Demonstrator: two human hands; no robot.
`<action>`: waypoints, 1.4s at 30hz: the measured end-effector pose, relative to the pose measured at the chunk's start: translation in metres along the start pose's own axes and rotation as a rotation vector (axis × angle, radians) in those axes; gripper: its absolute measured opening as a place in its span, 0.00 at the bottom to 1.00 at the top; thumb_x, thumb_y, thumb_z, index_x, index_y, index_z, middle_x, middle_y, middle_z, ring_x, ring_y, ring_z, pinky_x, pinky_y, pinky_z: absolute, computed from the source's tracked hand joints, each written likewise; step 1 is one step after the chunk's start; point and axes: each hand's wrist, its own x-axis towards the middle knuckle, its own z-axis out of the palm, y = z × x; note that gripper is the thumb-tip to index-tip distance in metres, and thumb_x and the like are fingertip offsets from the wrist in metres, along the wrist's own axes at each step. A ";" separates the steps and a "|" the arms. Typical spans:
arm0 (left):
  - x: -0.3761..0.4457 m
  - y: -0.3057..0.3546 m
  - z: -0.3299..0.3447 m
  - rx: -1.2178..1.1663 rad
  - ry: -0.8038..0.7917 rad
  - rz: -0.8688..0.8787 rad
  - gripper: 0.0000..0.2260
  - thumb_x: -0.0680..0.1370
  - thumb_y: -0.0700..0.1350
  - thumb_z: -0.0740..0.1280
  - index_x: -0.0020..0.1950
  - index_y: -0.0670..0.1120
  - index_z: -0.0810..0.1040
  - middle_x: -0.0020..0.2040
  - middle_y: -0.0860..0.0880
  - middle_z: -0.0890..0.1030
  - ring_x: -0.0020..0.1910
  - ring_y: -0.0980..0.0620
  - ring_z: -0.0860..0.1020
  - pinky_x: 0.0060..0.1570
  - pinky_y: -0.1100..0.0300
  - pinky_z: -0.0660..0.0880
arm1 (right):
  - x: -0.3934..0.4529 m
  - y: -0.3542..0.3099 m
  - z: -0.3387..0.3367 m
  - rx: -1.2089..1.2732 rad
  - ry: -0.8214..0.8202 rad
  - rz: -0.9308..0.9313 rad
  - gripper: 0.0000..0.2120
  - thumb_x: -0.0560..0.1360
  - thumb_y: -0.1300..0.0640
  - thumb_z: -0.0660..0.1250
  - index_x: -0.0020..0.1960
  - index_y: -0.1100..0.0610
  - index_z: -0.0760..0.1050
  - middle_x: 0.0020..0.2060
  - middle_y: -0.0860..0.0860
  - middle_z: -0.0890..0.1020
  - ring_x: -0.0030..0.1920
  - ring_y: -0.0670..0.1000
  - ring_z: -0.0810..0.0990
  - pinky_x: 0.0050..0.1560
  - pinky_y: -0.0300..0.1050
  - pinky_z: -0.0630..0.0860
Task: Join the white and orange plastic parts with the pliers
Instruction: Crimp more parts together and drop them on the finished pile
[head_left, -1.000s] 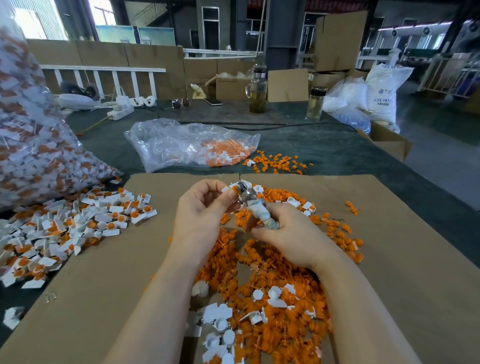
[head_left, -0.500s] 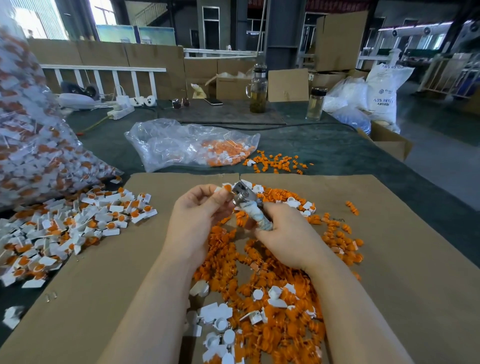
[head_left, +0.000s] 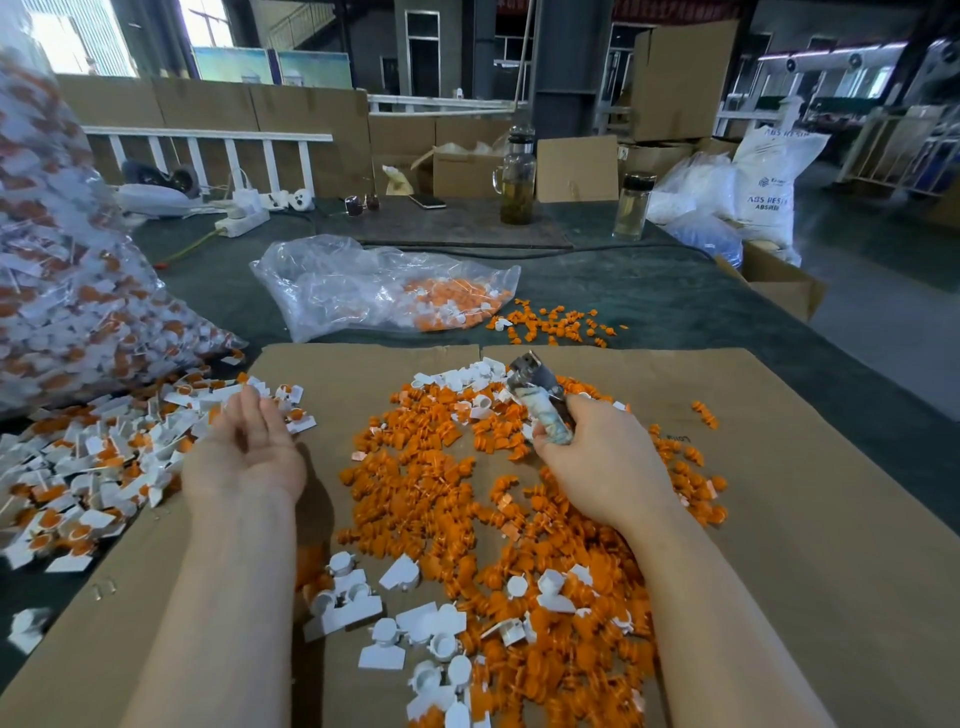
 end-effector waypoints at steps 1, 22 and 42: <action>-0.001 0.001 0.001 -0.031 -0.032 0.007 0.14 0.85 0.41 0.57 0.70 0.43 0.71 0.58 0.45 0.83 0.48 0.54 0.84 0.50 0.59 0.80 | 0.000 0.000 0.000 0.003 0.014 0.011 0.14 0.77 0.48 0.64 0.36 0.46 0.63 0.32 0.44 0.72 0.32 0.44 0.71 0.28 0.41 0.60; -0.032 -0.056 -0.008 2.143 -0.599 0.587 0.22 0.78 0.58 0.67 0.70 0.54 0.71 0.69 0.51 0.74 0.68 0.47 0.71 0.70 0.40 0.65 | -0.002 0.002 0.000 -0.215 -0.018 0.268 0.18 0.73 0.51 0.66 0.61 0.55 0.71 0.59 0.53 0.72 0.44 0.55 0.77 0.31 0.44 0.70; -0.027 -0.070 -0.017 2.178 -0.889 0.686 0.23 0.79 0.56 0.67 0.73 0.53 0.69 0.71 0.49 0.70 0.67 0.49 0.71 0.65 0.52 0.70 | 0.000 -0.002 0.006 -0.162 -0.043 0.182 0.19 0.73 0.53 0.65 0.63 0.53 0.72 0.48 0.50 0.76 0.41 0.51 0.73 0.28 0.41 0.65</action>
